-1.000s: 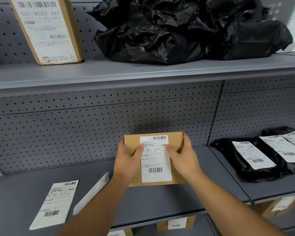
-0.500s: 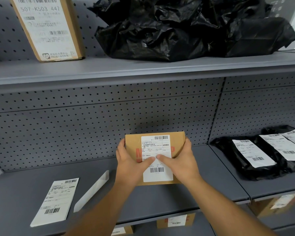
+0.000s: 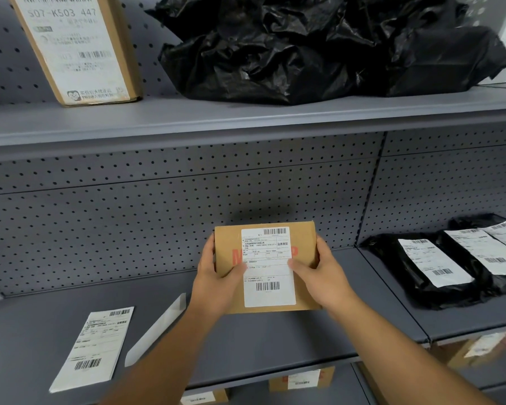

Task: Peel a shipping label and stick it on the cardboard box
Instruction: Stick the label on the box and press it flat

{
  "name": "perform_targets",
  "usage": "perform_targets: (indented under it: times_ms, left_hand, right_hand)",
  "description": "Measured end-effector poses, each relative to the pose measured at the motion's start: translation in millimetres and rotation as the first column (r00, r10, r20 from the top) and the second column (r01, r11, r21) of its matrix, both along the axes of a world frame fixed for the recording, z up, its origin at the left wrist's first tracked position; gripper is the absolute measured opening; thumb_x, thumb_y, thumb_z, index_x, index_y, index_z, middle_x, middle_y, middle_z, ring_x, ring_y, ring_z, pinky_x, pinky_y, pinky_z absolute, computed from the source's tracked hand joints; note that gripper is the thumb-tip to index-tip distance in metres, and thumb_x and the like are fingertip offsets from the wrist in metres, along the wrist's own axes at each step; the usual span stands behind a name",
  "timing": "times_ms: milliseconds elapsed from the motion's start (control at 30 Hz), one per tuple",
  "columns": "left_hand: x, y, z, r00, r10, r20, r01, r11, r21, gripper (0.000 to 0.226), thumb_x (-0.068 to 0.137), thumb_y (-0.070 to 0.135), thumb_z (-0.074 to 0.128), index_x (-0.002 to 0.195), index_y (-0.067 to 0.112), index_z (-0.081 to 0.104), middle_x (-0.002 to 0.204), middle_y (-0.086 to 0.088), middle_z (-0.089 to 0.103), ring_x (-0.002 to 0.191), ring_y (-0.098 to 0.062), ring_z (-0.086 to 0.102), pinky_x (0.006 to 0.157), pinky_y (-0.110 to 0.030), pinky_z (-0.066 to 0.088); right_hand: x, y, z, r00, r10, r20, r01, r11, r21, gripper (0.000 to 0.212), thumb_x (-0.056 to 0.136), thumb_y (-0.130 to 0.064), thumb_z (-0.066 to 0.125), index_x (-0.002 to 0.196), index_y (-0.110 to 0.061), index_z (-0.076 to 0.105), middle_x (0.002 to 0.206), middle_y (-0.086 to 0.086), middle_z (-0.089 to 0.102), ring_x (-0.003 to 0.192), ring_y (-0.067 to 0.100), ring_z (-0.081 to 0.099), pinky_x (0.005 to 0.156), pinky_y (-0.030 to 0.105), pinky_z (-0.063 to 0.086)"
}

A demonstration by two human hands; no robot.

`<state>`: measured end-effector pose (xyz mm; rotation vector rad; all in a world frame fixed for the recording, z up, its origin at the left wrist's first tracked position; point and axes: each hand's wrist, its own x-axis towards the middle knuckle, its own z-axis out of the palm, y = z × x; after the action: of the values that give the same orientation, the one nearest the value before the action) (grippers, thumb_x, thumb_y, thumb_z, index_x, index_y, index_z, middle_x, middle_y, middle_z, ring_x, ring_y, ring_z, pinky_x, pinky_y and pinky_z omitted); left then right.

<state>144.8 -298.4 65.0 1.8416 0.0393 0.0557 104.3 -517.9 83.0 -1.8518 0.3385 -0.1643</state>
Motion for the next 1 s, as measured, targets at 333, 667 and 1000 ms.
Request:
perform_targets:
  times_ms: [333, 667, 1000]
  left_hand:
    - [-14.3, -21.7, -3.3, 0.998, 0.044, 0.04, -0.047, 0.996, 0.077, 0.12, 0.065, 0.04, 0.095, 0.156, 0.037, 0.017, 0.14, 0.016, 0.04, 0.125, -0.004, 0.049, 0.091, -0.028, 0.046]
    - [-8.3, -8.2, -11.2, 0.998, -0.005, 0.07, 0.001, 0.998, 0.058, 0.109, 0.07, 0.038, 0.089, 0.157, 0.044, 0.024, 0.152, 0.015, 0.044, 0.134, -0.006, 0.05, 0.113, -0.04, 0.046]
    - [-13.6, 3.5, -14.8, 0.997, -0.064, 0.049, 0.065, 0.998, -0.017, 0.084, 0.089, 0.019, 0.08, 0.151, 0.052, 0.034, 0.132, 0.028, 0.064, 0.117, 0.012, 0.062, 0.085, -0.013, 0.055]
  right_hand:
    - [-0.8, 17.3, -12.0, 0.998, -0.063, -0.003, 0.063, 0.992, -0.107, 0.088, 0.062, -0.037, 0.096, 0.123, -0.046, 0.032, 0.123, -0.009, 0.067, 0.106, 0.012, 0.069, 0.082, 0.035, 0.059]
    - [2.0, 1.6, -9.0, 0.999, 0.013, -0.031, -0.016, 0.996, -0.093, 0.077, 0.086, -0.025, 0.084, 0.147, -0.031, 0.037, 0.112, -0.02, 0.067, 0.094, -0.004, 0.064, 0.073, 0.022, 0.05]
    - [-3.8, -4.0, -10.0, 0.999, 0.025, -0.047, -0.025, 1.0, -0.001, 0.083, 0.09, -0.025, 0.081, 0.156, -0.04, 0.033, 0.12, -0.025, 0.067, 0.115, 0.008, 0.066, 0.091, 0.029, 0.05]
